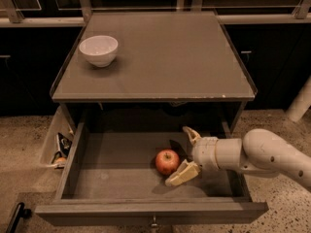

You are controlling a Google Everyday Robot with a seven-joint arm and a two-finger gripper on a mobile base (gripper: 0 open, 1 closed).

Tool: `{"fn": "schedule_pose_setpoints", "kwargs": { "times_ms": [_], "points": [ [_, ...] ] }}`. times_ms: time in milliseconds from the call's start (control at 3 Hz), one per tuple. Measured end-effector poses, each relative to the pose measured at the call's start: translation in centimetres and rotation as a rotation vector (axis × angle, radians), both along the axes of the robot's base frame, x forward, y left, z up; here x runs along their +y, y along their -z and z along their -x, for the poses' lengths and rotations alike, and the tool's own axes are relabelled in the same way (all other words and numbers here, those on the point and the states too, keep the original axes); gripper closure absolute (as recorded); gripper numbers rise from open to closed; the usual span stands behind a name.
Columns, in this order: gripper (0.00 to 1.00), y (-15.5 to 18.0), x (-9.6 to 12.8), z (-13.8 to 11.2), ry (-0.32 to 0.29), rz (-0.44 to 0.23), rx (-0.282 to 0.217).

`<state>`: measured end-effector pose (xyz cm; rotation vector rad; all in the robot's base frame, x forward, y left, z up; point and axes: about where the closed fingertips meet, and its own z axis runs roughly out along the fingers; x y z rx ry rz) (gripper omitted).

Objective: Place apple into top drawer

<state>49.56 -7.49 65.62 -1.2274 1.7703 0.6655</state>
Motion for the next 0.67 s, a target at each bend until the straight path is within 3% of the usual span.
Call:
{"fn": "schedule_pose_setpoints", "kwargs": {
  "times_ms": [667],
  "points": [
    [0.0, -6.9, -3.4, 0.0, -0.008, 0.062, -0.115]
  ]
}}
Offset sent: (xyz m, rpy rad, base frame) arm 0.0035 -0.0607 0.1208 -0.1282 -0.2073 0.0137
